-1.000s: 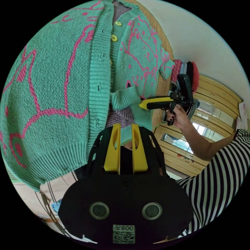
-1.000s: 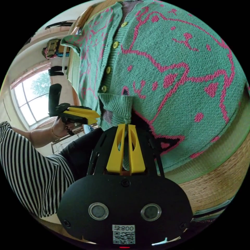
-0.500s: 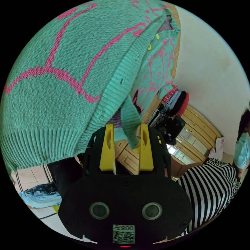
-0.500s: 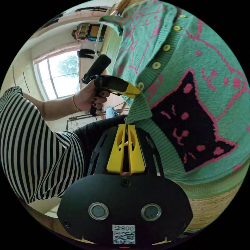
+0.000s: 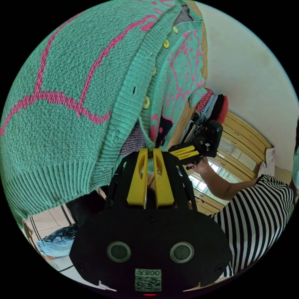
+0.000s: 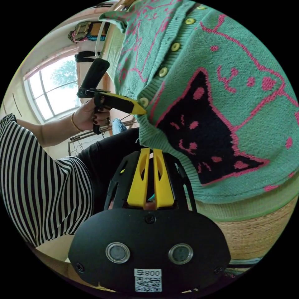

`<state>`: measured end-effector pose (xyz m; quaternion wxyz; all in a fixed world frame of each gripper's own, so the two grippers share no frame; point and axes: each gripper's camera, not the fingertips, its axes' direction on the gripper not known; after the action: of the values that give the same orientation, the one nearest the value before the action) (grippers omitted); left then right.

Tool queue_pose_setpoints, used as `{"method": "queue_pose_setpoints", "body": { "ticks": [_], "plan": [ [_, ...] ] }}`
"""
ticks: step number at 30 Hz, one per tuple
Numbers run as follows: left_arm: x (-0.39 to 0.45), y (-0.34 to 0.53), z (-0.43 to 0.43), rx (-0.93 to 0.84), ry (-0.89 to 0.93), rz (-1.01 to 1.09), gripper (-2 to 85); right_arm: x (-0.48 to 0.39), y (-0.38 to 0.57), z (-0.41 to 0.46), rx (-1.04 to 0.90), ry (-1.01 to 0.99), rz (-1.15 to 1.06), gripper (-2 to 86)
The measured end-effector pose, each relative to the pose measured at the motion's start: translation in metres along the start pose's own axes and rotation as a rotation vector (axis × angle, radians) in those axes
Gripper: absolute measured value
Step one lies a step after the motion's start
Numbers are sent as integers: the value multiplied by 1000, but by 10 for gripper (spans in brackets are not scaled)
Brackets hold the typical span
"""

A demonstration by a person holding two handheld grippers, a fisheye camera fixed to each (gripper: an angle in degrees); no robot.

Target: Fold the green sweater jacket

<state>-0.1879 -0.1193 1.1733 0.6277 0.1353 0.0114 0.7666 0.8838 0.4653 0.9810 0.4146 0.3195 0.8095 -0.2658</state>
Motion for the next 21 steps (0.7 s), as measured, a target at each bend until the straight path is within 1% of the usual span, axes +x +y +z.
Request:
{"method": "queue_pose_setpoints", "body": {
  "ticks": [2, 4, 5, 6, 7, 9, 12, 14, 17, 19, 21],
  "plan": [
    [1, 6, -3, 5, -2, 10, 30, -4, 0, -9, 22, 53, 5, 26],
    [2, 12, -5, 6, 1, 30, 29, -6, -6, -26, 94, 122, 32, 34],
    [3, 13, -5, 6, -1, 36, 29, -8, -14, -43, 167, 147, 38, 42],
    [5, 16, -5, 3, -8, 48, 29, -12, -25, -60, 246, 204, 41, 55],
    [8, 18, -5, 1, -14, 65, 29, -14, -31, -68, 282, 242, 39, 62],
    [13, 20, -3, -9, -25, 88, 30, -24, -62, -94, 387, 414, 50, 76],
    [21, 25, -1, -20, -43, 124, 30, -33, -96, -108, 452, 473, 71, 83],
    [24, 29, 0, -23, -46, 138, 30, -35, -112, -106, 448, 521, 105, 83],
    [25, 35, 1, -24, -37, 145, 30, -33, -128, -91, 362, 589, 174, 68],
    [25, 40, 3, -24, -29, 146, 30, -36, -127, -86, 379, 625, 195, 57],
    [27, 44, 3, -23, -23, 152, 30, -37, -125, -84, 380, 621, 200, 41]
  ]
}}
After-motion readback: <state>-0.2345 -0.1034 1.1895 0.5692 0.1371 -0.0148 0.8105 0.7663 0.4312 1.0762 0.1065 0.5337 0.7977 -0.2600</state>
